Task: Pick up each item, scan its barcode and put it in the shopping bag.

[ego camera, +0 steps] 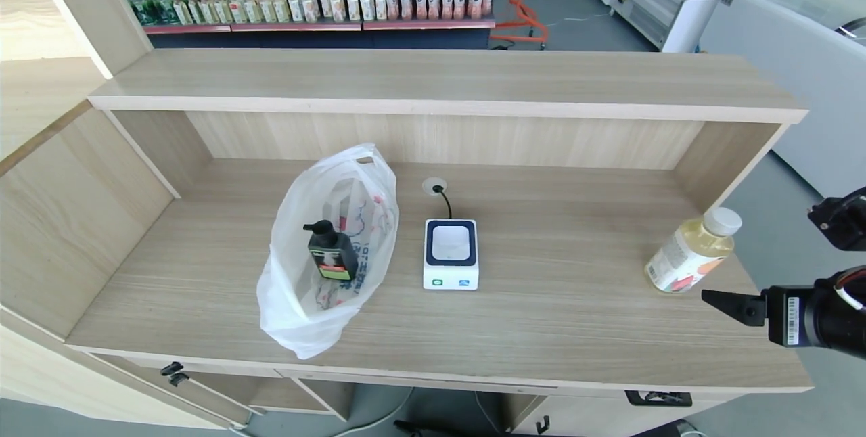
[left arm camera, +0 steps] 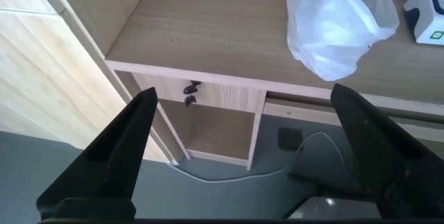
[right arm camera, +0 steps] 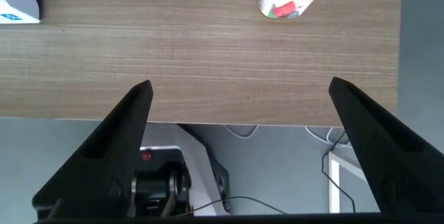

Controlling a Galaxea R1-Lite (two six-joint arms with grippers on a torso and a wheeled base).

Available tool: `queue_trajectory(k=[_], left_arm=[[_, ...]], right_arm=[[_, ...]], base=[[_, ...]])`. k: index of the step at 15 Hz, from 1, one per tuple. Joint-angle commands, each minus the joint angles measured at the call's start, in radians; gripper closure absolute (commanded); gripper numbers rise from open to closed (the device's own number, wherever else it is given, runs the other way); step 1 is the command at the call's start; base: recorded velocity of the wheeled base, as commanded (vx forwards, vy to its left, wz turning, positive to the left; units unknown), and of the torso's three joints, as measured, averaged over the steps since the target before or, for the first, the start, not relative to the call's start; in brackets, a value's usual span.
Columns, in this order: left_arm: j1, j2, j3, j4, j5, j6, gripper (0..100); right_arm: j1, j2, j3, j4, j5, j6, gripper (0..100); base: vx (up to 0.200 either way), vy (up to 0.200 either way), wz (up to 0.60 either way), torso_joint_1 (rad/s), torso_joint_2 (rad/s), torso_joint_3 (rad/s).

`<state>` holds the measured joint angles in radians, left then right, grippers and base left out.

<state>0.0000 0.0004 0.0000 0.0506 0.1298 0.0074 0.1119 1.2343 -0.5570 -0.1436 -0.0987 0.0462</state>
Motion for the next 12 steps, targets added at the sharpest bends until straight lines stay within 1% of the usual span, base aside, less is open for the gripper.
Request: queue_trajectory(k=[1,5,7,10,12], left_arm=[[0.000,0.000,0.000,0.000,0.001,0.000,0],[0.000,0.000,0.000,0.000,0.001,-0.001,0],[0.000,0.000,0.000,0.000,0.001,-0.001,0],[0.000,0.000,0.000,0.000,0.001,-0.001,0],[0.000,0.000,0.000,0.000,0.001,-0.001,0]], right_arm=[[0.000,-0.004,0.011,-0.001,-0.003,0.001,0],[-0.012,0.004,0.016,-0.004,-0.019,0.000,0],[-0.008,0.030,0.000,-0.008,-0.013,0.004,0],[-0.005,0.097,-0.040,-0.010,-0.018,0.078,0],[-0.006,0.139,-0.041,-0.044,-0.019,0.083,0]], base=[[0.000,-0.200,0.00,-0.002,0.00,-0.002],[0.000,-0.200,0.00,0.002,0.00,0.005],[0.000,0.000,0.00,0.000,0.00,0.000],[0.000,0.000,0.00,0.000,0.00,0.000],[0.000,0.000,0.00,0.000,0.00,0.000]])
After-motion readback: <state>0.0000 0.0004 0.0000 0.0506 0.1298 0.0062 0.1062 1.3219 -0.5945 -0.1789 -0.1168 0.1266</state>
